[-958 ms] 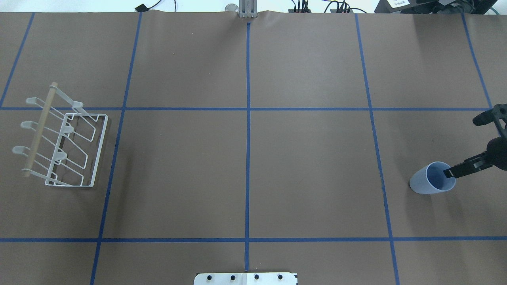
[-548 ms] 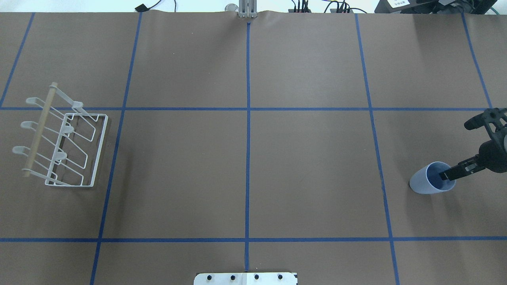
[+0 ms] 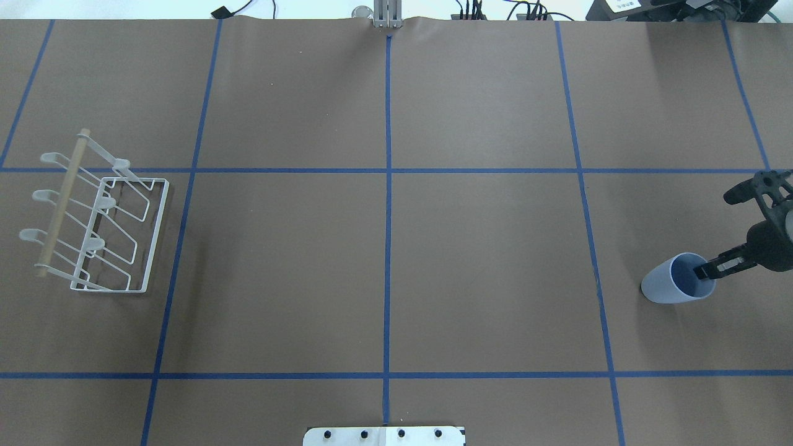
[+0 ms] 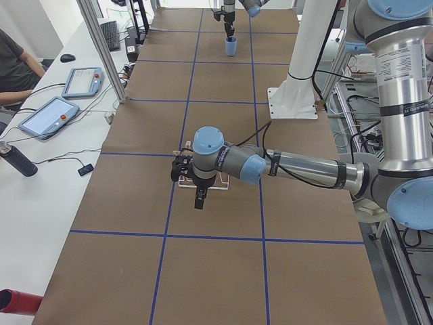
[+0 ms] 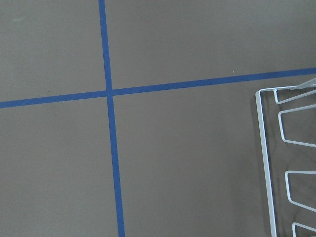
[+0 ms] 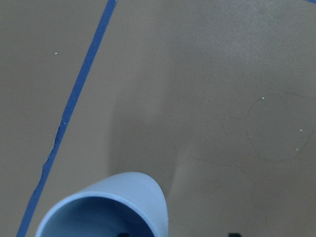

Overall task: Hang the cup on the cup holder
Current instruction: 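Lift the cup with the right gripper toward the center while the left arm approaches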

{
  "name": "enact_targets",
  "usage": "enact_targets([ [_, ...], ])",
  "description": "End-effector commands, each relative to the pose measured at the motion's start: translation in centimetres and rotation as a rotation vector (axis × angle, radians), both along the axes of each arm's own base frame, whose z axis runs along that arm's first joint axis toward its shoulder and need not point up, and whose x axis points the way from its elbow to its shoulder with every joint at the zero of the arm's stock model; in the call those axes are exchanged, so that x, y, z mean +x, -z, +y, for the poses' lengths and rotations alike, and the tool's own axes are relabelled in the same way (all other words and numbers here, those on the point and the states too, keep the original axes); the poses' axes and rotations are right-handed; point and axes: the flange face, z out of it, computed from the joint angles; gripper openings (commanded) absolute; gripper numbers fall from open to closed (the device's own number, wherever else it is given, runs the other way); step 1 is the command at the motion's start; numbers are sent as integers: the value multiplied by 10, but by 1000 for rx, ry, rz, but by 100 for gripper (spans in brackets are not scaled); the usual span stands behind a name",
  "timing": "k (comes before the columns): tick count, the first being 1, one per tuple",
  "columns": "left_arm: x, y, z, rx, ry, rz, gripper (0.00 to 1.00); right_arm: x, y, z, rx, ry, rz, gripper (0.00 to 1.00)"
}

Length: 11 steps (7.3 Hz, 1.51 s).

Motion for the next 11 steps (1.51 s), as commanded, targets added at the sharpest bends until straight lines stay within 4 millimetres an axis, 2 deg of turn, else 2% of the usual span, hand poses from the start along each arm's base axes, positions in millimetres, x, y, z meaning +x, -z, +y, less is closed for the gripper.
enact_targets([
  [1, 1, 2, 0, 3, -2, 2, 98, -1, 16, 3, -9, 23, -49, 0],
  [2, 0, 0, -1, 0, 0, 0, 98, 21, 26, -6, -18, 5, -101, 0],
  [3, 0, 10, -1, 19, 1, 4, 98, 41, 41, -16, -39, -2, -176, 0],
  [4, 3, 40, -5, 32, 41, 28, 98, 47, 55, -23, -62, 11, -242, 0],
  [5, 8, 77, -19, 39, 116, 78, 98, 43, 75, -33, -97, -3, -280, 0],
  [6, 20, 110, -32, -3, 161, 207, 98, 34, 105, -49, -122, -42, -317, 0],
  [7, 43, 144, -44, -26, 182, 300, 98, 22, 151, -66, -202, -85, -377, 0],
  [8, 61, 171, -54, -56, 229, 360, 98, 15, 189, -78, -254, -127, -436, 0],
  [9, 85, 195, -67, -124, 275, 422, 98, 8, 206, -79, -282, -140, -476, 0],
  [10, 90, 224, -69, -139, 310, 499, 98, -4, 229, -80, -313, -137, -504, 0],
  [11, 105, 249, -60, -150, 311, 590, 98, -12, 252, -82, -326, -133, -525, 0],
])
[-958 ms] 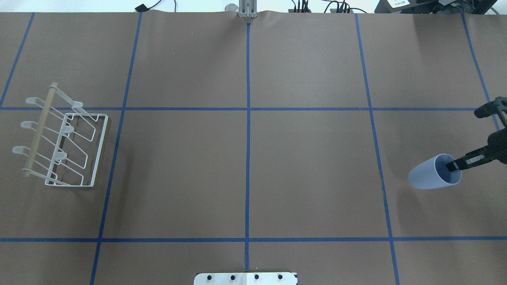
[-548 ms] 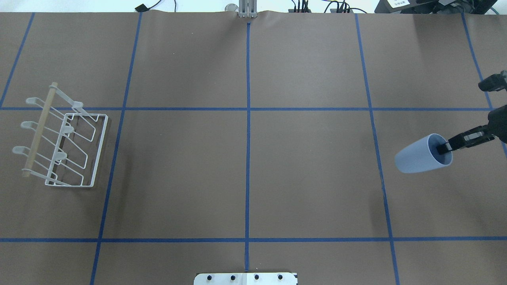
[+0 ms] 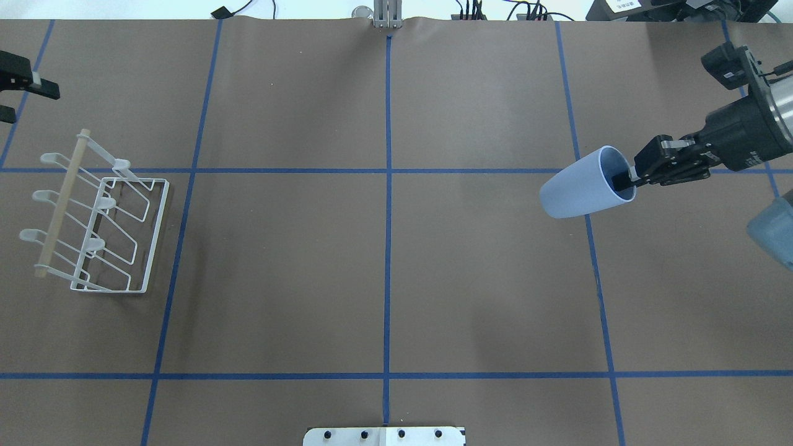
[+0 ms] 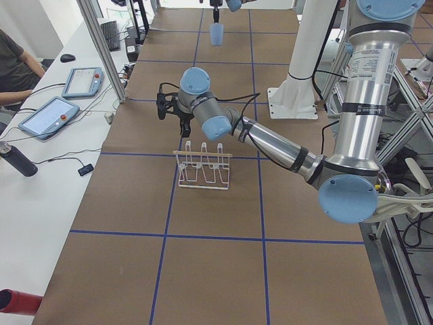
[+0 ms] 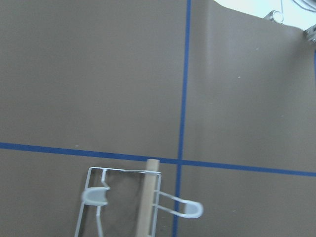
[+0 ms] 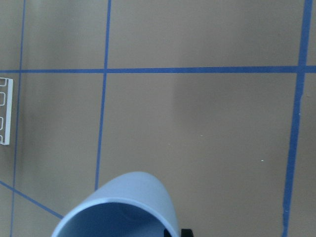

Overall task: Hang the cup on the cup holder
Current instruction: 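Lift the cup with the right gripper toward the center while the left arm approaches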

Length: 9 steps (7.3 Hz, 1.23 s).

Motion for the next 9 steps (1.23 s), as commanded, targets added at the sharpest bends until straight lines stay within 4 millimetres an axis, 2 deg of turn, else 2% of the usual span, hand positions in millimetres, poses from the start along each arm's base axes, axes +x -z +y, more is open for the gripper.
enact_targets([
  [1, 26, 43, 15, 31, 26, 185, 98, -17, 45, -2, -28, 12, -52, 0],
  [2, 55, 55, 23, 33, 18, 239, 98, -29, 48, 5, -13, 41, -66, 0],
  [3, 77, 88, 20, -40, 16, 316, 98, -47, 62, 13, -16, 74, -85, 0],
  [4, 106, 108, 11, -100, -14, 356, 98, -54, 87, 16, -45, 77, -123, 0],
  [5, 140, 125, 24, -115, -79, 378, 98, -51, 90, 21, -66, 67, -171, 0],
  [6, 160, 131, 32, -116, -116, 385, 98, -55, 93, 22, -78, 64, -192, 0],
  [7, 186, 139, 48, -114, -173, 394, 98, -61, 103, 24, -118, 58, -211, 0],
  [8, 191, 143, 49, -107, -163, 400, 98, -66, 110, 34, -148, 23, -287, 0],
  [9, 197, 143, 50, -108, -155, 400, 98, -84, 109, 49, -208, -32, -434, 0],
])
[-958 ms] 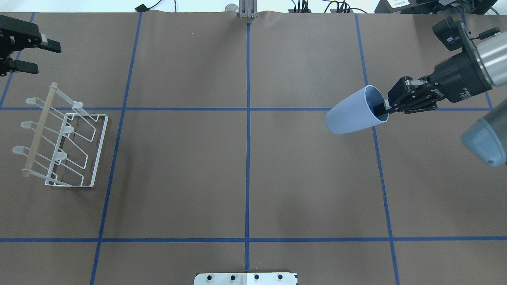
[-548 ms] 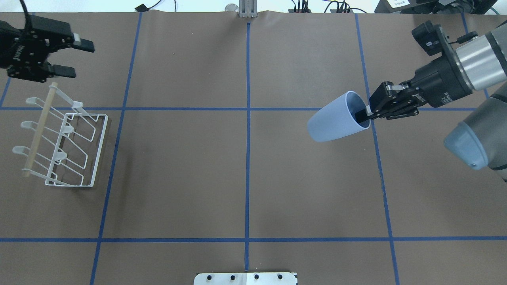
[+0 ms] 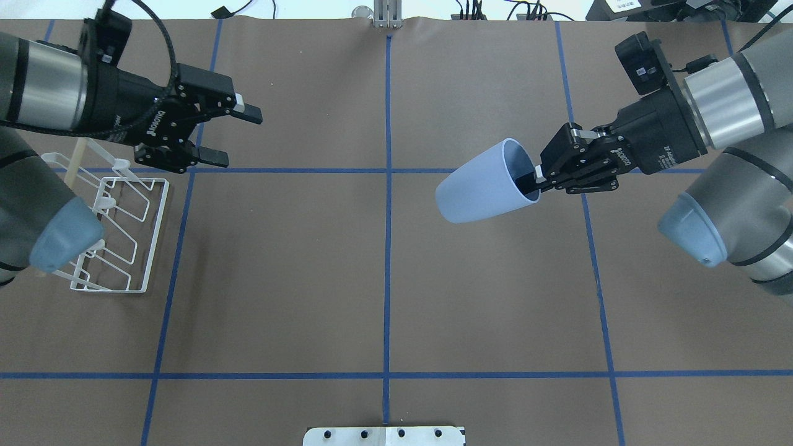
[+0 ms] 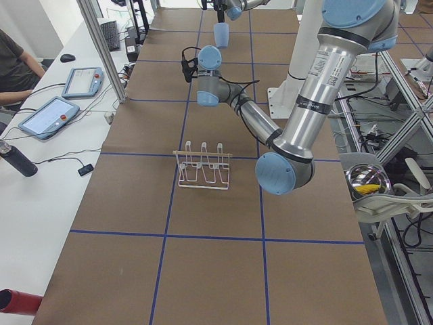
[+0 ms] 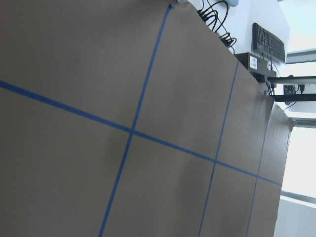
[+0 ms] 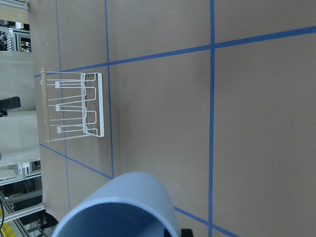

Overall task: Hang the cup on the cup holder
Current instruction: 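Lift the cup with the right gripper toward the center while the left arm approaches, then close the left gripper on the cup's base beside the right gripper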

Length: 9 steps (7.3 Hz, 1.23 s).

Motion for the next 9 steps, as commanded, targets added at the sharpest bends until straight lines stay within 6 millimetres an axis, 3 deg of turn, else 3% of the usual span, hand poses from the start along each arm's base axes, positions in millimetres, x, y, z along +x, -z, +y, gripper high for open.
enact_targets([
  [1, 18, 8, 1, 9, 10, 16, 98, -47, -8, 24, -136, -70, -265, 0],
  [2, 22, 3, 0, -35, 2, 58, 98, -67, -14, 24, -152, -85, -291, 0],
  [4, 24, -18, -3, -139, -36, 258, 98, -76, -9, 24, -155, -74, -296, 0],
  [5, 27, -18, 6, -95, 2, 398, 98, -81, -5, 23, -172, -64, -300, 0],
  [6, 61, -18, 41, -66, 18, 571, 98, -89, 12, 18, -239, -35, -320, 0],
  [7, 78, -19, 65, -84, 29, 692, 97, -94, 20, 15, -270, -20, -329, 0],
  [9, 75, -11, 69, -77, 24, 721, 97, -93, 21, 14, -276, -20, -331, 0],
])
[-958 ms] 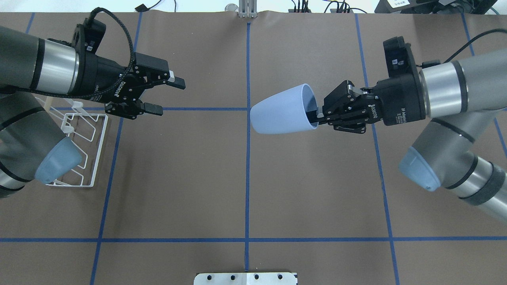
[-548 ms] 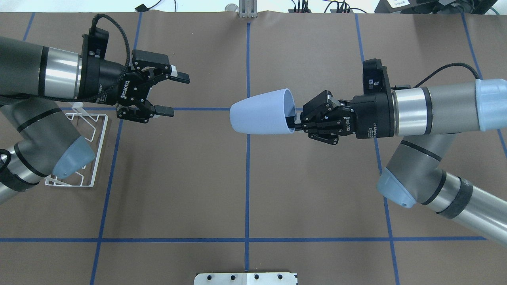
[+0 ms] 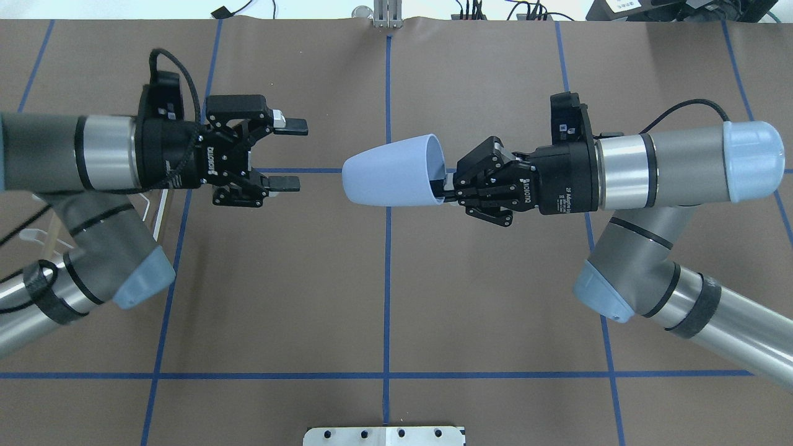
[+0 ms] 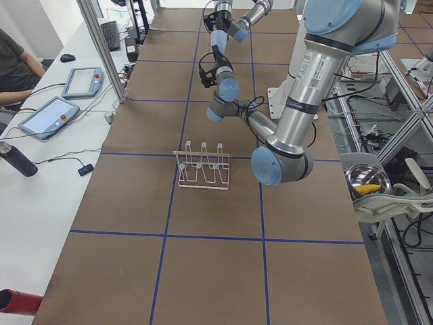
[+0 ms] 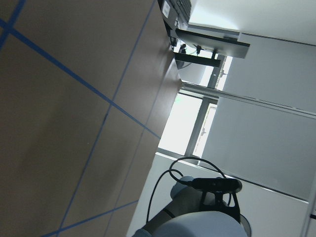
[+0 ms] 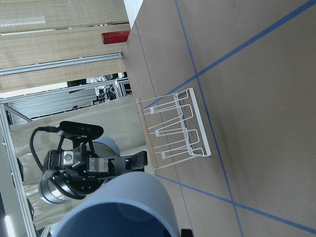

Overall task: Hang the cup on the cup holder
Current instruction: 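Close the left gripper on the cup's base beside the right gripper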

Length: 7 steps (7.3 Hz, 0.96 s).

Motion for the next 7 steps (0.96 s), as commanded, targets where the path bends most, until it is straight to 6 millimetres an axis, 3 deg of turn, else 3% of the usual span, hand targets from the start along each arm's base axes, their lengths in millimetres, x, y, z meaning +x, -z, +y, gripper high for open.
enact_targets([
  [1, -1, 8, 8, 4, -1, 43, 98, 1, 3, 1, -25, 18, -15, 0],
  [3, -1, 12, 6, 8, 0, 50, 98, 11, 1, 9, -54, 68, -91, 0],
  [7, -9, 17, 6, -62, -39, 160, 98, 11, -3, 16, -46, 92, -129, 0],
])
